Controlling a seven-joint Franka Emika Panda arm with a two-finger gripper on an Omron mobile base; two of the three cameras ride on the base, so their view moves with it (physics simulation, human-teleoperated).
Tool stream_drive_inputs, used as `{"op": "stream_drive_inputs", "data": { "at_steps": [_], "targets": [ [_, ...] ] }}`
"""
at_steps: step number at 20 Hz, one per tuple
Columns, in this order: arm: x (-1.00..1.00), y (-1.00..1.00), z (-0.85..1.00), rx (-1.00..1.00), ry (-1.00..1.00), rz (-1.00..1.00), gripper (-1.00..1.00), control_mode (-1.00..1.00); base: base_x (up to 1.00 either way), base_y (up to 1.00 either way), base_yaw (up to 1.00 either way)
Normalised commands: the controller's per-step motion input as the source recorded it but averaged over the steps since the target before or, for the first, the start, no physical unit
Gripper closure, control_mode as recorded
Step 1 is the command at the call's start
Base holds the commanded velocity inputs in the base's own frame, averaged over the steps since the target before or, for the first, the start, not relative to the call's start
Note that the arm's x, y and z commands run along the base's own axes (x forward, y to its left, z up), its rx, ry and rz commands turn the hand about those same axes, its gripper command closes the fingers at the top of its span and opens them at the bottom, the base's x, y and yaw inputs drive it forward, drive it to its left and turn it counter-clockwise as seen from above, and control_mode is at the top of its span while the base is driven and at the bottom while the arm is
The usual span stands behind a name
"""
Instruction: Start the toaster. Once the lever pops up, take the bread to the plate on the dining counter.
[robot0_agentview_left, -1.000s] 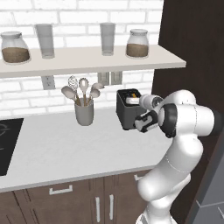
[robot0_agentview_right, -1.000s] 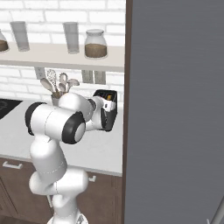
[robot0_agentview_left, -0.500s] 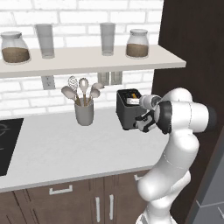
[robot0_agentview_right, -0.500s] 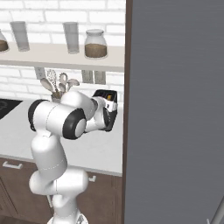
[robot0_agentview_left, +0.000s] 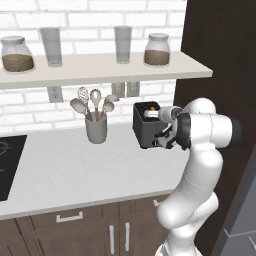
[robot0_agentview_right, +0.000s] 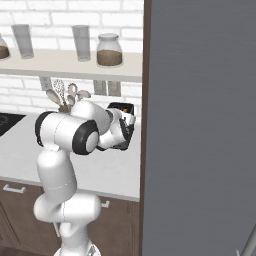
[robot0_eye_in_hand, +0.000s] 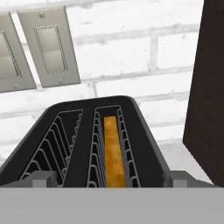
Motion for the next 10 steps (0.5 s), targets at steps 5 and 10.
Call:
{"op": "stream_drive_inputs", "data": {
  "at_steps": [5, 10],
  "targets": [
    [0.00, -0.02, -0.04, 0.00, 0.00, 0.00, -1.00, -1.00, 0.00, 0.00, 0.00],
    [0.00, 0.00, 0.00, 0.00, 0.00, 0.00, -1.00, -1.00, 0.00, 0.00, 0.00]
  ]
}}
